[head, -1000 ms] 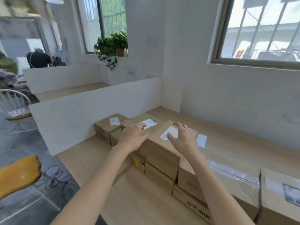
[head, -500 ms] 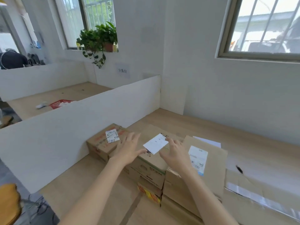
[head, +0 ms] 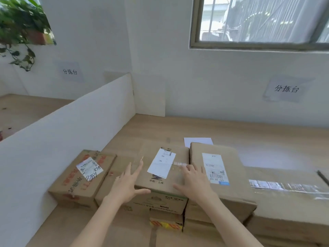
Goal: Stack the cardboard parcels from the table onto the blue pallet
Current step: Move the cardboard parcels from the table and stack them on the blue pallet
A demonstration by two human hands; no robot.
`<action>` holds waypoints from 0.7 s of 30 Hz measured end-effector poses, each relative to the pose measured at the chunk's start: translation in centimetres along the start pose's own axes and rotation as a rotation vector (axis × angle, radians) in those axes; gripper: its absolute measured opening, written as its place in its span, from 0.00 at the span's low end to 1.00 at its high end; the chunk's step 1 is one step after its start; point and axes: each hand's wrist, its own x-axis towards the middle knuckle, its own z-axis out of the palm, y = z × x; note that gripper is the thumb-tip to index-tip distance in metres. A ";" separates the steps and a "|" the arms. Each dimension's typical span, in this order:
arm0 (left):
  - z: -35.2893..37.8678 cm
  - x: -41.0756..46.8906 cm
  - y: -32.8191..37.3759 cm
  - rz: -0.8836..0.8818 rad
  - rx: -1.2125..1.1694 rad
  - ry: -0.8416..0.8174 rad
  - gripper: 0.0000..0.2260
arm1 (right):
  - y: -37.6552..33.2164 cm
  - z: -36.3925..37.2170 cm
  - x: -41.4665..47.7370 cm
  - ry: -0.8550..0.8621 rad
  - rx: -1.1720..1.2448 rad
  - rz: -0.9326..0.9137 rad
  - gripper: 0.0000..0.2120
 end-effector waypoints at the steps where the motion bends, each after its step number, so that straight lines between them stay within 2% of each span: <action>1: 0.4 -0.1 -0.6 0.011 -0.047 0.005 0.49 | -0.3 0.1 -0.1 -0.005 -0.020 0.009 0.36; 5: 1.1 -0.7 -2.1 0.022 -0.234 0.038 0.48 | -2.1 0.3 -0.4 -0.040 -0.058 0.041 0.44; 10: 0.8 -0.5 -3.3 0.045 -0.306 0.037 0.47 | -3.3 0.7 -0.2 -0.184 -0.160 0.060 0.55; 13: 0.7 -0.2 -4.0 0.047 -0.332 0.032 0.47 | -3.7 1.0 0.2 -0.174 -0.120 0.052 0.55; 17: 0.5 -0.1 -5.3 0.041 -0.392 0.031 0.47 | -4.3 1.2 0.7 -0.075 0.104 0.034 0.52; 21: -0.2 -0.5 -6.1 0.031 -0.470 0.056 0.49 | -5.3 1.2 1.2 -0.070 0.240 0.024 0.50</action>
